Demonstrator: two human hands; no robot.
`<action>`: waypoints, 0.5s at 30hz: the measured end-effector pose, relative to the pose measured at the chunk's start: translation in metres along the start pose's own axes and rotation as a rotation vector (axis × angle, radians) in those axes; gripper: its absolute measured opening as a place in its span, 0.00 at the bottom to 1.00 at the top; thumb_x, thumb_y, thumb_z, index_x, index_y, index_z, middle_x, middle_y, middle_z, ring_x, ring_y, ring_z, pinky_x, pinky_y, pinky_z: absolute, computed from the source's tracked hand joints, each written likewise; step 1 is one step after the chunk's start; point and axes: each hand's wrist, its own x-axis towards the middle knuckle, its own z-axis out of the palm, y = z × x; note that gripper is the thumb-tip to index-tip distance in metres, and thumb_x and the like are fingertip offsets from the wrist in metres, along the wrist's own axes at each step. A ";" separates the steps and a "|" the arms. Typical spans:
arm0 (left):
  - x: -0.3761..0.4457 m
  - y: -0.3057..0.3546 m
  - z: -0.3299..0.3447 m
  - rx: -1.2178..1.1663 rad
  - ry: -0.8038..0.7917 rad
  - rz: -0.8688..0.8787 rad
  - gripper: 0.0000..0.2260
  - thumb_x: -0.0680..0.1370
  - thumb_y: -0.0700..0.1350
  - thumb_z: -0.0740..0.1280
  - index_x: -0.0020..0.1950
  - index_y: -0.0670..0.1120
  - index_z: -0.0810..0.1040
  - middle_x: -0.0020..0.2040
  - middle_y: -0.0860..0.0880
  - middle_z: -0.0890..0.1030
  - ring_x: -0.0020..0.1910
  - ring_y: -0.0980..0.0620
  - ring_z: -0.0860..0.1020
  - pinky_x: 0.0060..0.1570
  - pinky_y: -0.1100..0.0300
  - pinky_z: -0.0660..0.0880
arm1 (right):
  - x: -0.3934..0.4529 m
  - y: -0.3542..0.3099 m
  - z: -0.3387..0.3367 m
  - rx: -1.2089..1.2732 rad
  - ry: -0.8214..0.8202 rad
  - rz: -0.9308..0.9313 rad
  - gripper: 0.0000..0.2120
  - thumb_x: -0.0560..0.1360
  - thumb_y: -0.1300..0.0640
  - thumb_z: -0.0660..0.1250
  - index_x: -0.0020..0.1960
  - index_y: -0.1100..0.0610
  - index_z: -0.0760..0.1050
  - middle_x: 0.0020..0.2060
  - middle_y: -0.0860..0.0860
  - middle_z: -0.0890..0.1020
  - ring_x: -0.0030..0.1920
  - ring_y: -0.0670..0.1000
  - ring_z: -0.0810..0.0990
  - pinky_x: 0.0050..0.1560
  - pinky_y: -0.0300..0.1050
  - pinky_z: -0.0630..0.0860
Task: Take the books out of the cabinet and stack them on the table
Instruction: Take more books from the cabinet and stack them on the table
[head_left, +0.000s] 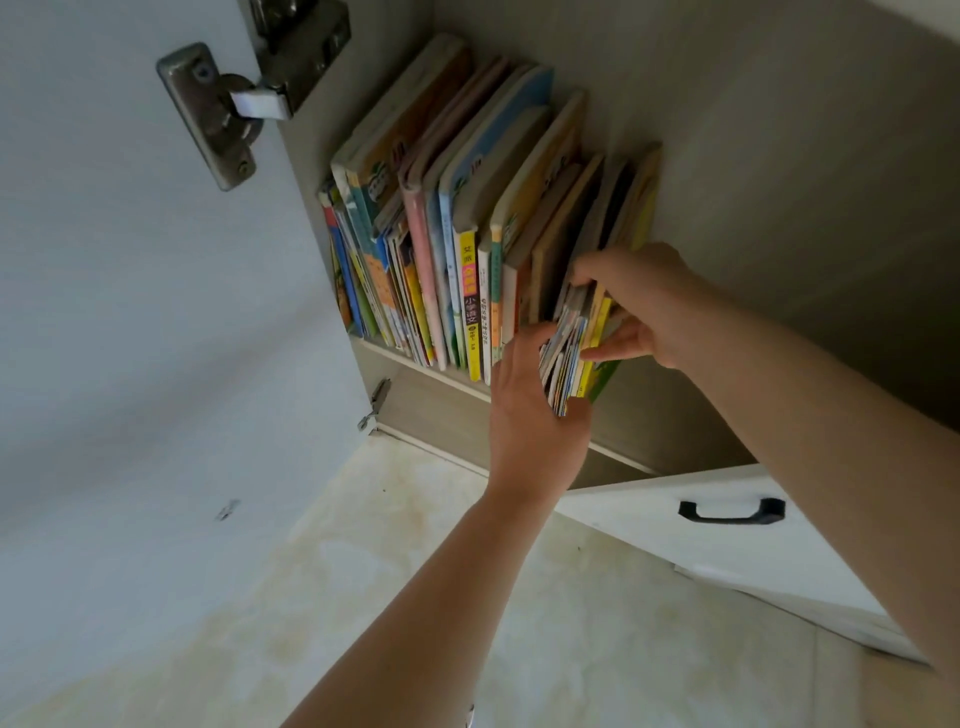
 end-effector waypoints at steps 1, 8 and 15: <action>-0.001 0.001 0.001 -0.009 -0.006 0.012 0.29 0.69 0.33 0.68 0.67 0.49 0.68 0.63 0.52 0.74 0.63 0.53 0.72 0.59 0.63 0.74 | 0.001 0.003 -0.004 0.022 0.003 0.010 0.09 0.70 0.60 0.67 0.50 0.57 0.72 0.55 0.60 0.75 0.50 0.65 0.79 0.30 0.50 0.82; -0.004 0.003 0.025 -0.022 -0.074 0.004 0.32 0.68 0.35 0.69 0.69 0.52 0.64 0.63 0.51 0.72 0.62 0.52 0.72 0.55 0.62 0.77 | 0.001 0.028 -0.040 0.064 0.030 -0.017 0.10 0.73 0.64 0.66 0.53 0.60 0.71 0.50 0.62 0.80 0.39 0.60 0.84 0.31 0.47 0.82; 0.012 -0.029 0.046 0.209 -0.169 -0.012 0.40 0.68 0.41 0.75 0.74 0.54 0.57 0.68 0.50 0.70 0.66 0.50 0.70 0.60 0.48 0.77 | 0.004 0.037 -0.051 -0.056 -0.026 -0.032 0.13 0.75 0.59 0.67 0.57 0.59 0.70 0.44 0.60 0.84 0.39 0.59 0.86 0.42 0.55 0.83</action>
